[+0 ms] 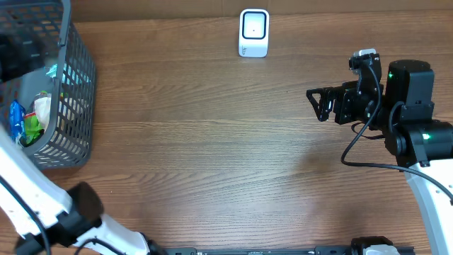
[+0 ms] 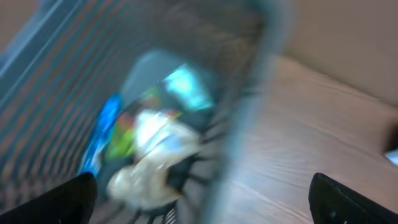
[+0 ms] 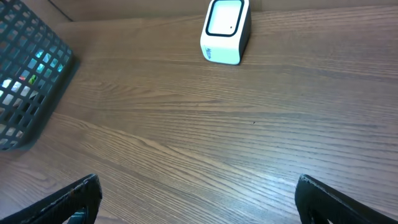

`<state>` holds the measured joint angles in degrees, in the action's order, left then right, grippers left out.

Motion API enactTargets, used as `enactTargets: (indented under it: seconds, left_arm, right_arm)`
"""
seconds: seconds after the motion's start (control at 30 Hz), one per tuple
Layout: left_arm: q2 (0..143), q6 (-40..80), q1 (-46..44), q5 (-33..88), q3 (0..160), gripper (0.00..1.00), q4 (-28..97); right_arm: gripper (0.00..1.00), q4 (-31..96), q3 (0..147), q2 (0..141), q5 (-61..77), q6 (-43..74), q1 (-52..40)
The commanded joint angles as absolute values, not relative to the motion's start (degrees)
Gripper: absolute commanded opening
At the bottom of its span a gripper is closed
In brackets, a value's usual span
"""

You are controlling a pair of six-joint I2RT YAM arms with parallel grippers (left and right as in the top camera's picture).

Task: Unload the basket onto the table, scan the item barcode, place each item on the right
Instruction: 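Reach the left gripper into the grey basket and grasp the beige bag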

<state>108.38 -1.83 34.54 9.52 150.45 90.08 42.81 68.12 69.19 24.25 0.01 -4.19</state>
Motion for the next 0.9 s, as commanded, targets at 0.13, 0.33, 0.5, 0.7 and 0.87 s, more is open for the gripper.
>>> enactTargets:
  seconds: [0.13, 0.33, 0.5, 0.7, 0.87]
  left_arm:
    - [120.3, 4.6, 43.2, 7.3, 150.9, 1.0, 92.2]
    - [128.4, 2.2, 43.1, 6.9, 150.9, 0.93, 95.7]
    - [133.8, 1.2, 43.1, 7.1, 150.9, 0.93, 96.7]
    - [137.6, 1.3, 42.4, 7.1, 150.3, 0.91, 96.8]
    - [138.2, 1.3, 42.2, 6.4, 147.7, 0.91, 96.7]
  right_arm:
    - [1.0, 42.6, 69.6, 69.1, 25.1, -0.1, -4.5]
    - [1.0, 43.9, 69.5, 69.1, 25.2, -0.1, -4.5]
    - [1.0, 44.1, 69.4, 69.1, 25.1, -0.1, -4.5]
    - [1.0, 44.1, 69.5, 69.1, 25.1, -0.1, -4.5]
    - [1.0, 44.1, 69.4, 69.1, 25.1, -0.1, -4.5]
